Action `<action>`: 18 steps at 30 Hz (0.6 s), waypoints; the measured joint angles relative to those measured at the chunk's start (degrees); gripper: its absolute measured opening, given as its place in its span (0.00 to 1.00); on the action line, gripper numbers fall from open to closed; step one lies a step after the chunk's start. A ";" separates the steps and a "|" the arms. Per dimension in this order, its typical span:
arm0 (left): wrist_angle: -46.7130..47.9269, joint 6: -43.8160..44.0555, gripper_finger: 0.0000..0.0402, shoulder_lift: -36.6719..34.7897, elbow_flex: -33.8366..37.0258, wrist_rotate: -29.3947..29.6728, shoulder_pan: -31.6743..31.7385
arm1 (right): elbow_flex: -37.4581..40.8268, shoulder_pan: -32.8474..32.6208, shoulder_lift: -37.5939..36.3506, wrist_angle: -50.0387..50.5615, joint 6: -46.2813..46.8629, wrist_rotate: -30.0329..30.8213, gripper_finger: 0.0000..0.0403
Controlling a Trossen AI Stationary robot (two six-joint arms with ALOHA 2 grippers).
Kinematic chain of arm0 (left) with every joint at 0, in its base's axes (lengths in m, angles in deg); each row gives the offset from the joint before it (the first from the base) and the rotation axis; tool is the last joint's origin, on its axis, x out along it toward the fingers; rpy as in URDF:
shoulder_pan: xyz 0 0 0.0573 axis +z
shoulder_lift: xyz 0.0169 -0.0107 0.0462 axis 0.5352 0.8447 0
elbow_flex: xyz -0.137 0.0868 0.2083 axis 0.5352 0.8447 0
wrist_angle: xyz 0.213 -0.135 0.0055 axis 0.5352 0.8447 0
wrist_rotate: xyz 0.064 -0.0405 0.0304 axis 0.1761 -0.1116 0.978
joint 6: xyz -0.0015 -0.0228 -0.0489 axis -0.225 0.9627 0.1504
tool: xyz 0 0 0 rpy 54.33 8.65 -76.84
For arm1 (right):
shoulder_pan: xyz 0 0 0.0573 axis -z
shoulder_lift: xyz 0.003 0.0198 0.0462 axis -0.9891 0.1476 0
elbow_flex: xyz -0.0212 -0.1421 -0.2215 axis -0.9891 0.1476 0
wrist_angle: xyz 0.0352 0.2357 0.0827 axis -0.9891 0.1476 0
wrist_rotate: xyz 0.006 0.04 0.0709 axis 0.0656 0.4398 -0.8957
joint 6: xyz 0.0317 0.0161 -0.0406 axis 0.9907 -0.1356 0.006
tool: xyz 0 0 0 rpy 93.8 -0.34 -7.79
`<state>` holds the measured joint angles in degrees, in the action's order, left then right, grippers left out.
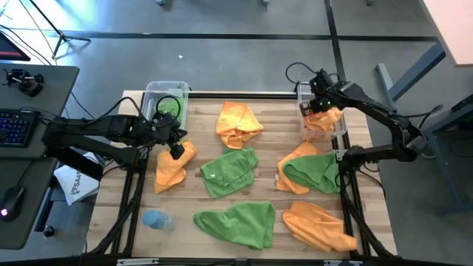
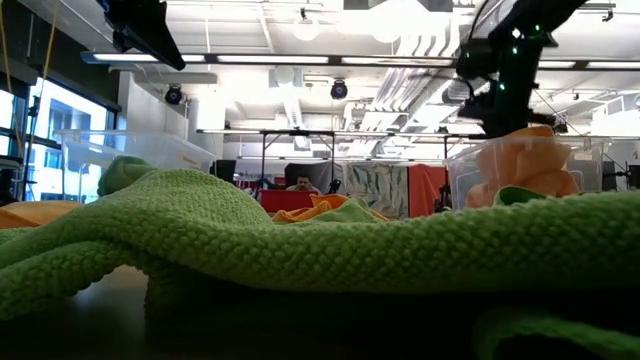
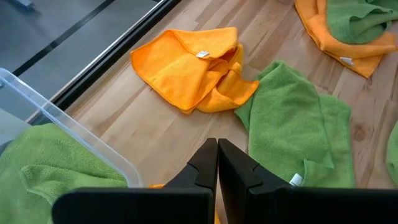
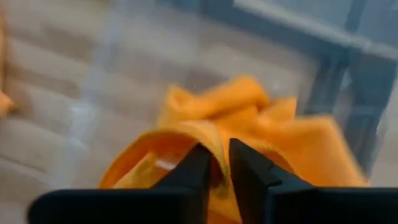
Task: Sort microfiber towel by color & place in baskets
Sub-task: Put the orange microfiber towel into the right transparent bin
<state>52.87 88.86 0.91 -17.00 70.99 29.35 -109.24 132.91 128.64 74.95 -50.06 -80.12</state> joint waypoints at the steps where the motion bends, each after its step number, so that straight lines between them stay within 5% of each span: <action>1: -0.01 0.41 0.00 0.00 0.00 0.00 0.00 | -1.29 0.00 0.00 0.31 0.02 0.74 0.18; 10: 0.00 0.87 0.00 0.00 0.00 0.01 0.00 | -16.11 -0.36 -0.02 18.24 2.63 2.23 0.38; 18: 0.00 0.83 0.00 0.05 0.00 0.02 0.00 | -20.04 -3.74 -0.02 31.88 1.80 2.67 0.28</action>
<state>52.87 89.69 0.96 -17.00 71.01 29.35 -129.28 129.17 128.62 106.83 -48.25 -77.44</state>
